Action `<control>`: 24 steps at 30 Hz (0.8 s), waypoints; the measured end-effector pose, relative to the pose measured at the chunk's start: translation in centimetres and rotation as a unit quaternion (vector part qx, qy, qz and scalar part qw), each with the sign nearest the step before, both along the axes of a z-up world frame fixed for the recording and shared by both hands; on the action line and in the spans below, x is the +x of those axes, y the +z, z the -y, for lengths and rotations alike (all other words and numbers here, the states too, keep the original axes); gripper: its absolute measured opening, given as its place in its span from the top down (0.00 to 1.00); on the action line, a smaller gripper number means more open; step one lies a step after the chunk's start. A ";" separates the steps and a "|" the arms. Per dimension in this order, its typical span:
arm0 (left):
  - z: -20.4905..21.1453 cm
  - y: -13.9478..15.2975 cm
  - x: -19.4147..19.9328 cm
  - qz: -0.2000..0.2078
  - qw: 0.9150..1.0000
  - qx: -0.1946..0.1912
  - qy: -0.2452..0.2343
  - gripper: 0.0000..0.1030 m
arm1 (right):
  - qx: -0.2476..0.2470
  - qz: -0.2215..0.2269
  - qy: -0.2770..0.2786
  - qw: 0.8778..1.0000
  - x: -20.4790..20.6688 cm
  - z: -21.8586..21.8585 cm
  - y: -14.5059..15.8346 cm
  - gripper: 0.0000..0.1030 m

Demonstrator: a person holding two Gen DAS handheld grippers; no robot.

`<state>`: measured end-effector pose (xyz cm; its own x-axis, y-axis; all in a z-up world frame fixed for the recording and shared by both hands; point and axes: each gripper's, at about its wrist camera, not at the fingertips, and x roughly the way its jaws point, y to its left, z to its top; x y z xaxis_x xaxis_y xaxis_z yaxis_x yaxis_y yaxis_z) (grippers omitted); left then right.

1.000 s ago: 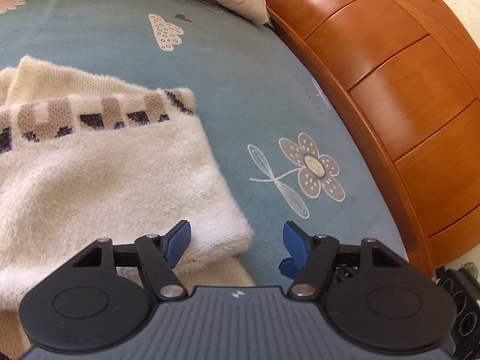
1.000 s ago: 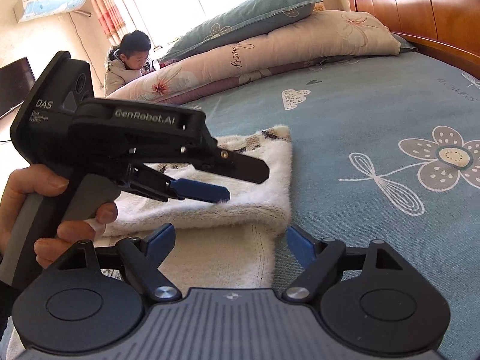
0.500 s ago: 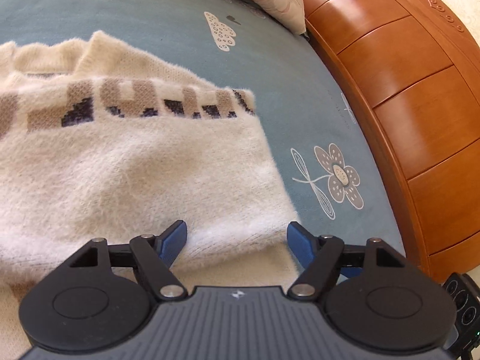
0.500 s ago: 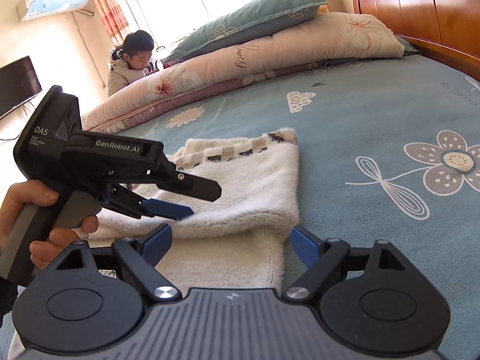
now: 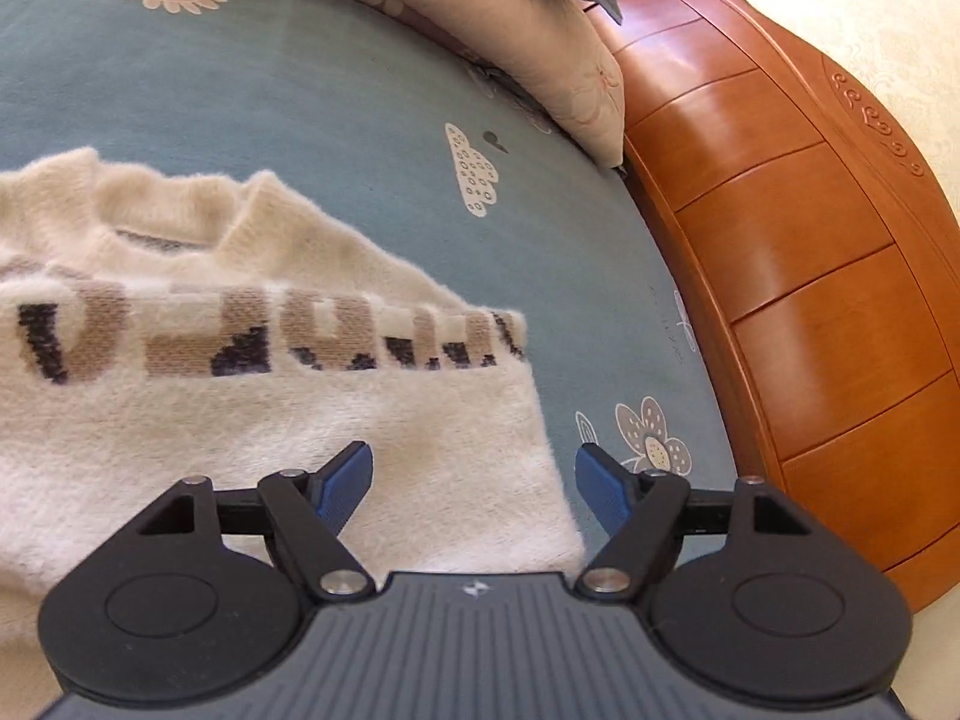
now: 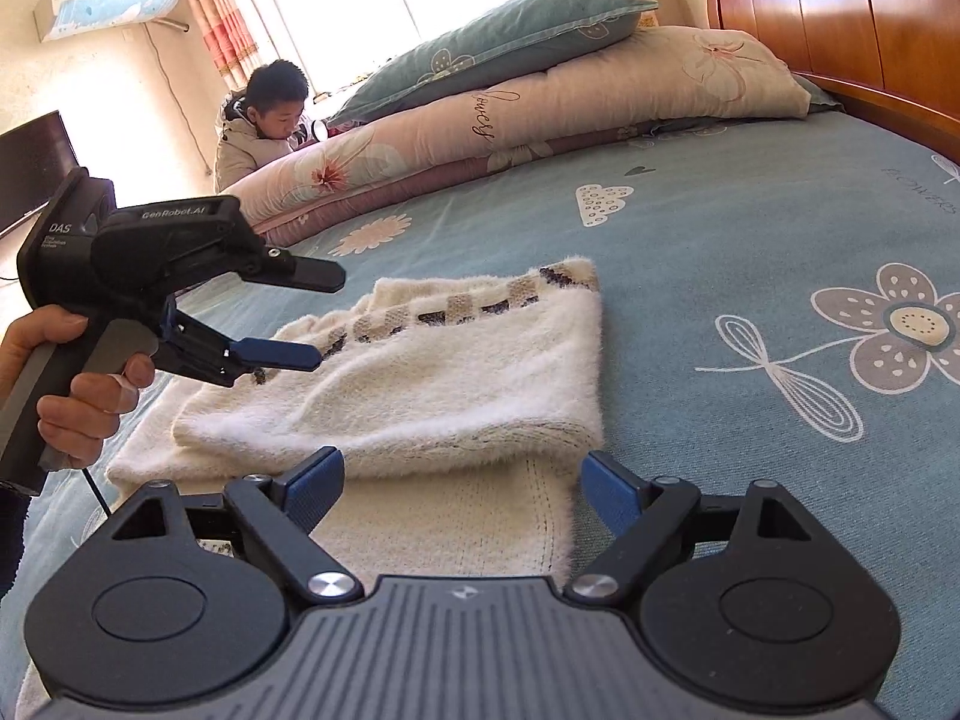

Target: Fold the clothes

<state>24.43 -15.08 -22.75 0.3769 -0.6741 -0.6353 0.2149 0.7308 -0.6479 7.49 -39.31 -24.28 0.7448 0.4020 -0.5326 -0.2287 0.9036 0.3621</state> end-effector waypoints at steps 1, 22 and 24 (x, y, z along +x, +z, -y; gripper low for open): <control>0.8 -0.4 0.2 0.000 1.000 0.007 -0.001 0.28 | -0.002 -0.001 0.000 1.000 0.0 -0.1 -0.1 0.13; -4.6 -0.4 1.0 -0.007 0.996 0.054 0.077 0.27 | 0.010 0.010 0.001 1.000 -0.3 0.1 0.7 0.12; -1.7 -0.1 1.4 0.009 0.998 0.043 0.041 0.27 | 0.008 0.008 0.002 1.000 -0.2 -0.1 0.6 0.12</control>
<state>25.82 -13.35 -22.81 0.4402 -0.5832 -0.6827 0.1627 0.7995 -0.5781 7.28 -39.24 -23.71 0.7516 0.4133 -0.5140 -0.2386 0.8970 0.3722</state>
